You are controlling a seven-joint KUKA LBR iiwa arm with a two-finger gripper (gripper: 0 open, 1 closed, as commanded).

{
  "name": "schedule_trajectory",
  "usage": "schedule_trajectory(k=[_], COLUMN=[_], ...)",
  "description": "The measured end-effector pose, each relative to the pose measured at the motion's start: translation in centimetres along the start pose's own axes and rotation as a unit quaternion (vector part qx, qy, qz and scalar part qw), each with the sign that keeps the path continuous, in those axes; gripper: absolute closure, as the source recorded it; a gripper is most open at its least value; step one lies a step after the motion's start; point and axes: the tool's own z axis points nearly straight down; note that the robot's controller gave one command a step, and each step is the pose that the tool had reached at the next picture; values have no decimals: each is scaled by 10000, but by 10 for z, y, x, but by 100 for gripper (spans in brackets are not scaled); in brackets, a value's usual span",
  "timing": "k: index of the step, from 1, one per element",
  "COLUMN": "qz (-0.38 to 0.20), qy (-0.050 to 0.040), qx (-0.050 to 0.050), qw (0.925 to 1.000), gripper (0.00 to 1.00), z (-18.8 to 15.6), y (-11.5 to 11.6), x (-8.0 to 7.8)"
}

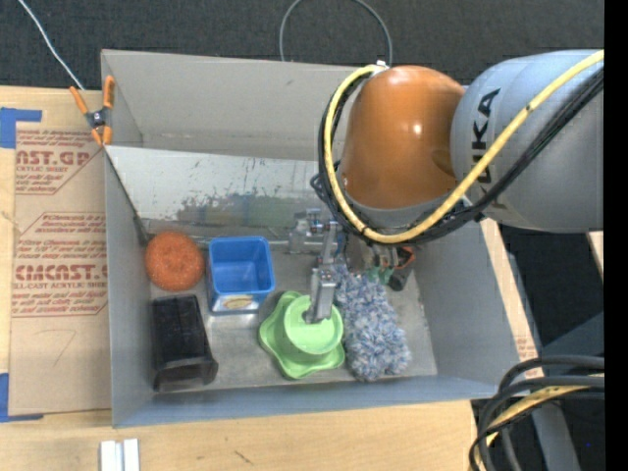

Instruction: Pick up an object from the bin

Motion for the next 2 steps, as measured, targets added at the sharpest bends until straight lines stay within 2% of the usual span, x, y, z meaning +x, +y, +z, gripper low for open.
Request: schedule_trajectory(k=[1, 2], qz=[-2032, -2018], qy=[28, 7], qx=[-6, -6], qw=[9791, 9794], gripper=[0, 100], z=[128, 125], y=[75, 74], x=[4, 3])
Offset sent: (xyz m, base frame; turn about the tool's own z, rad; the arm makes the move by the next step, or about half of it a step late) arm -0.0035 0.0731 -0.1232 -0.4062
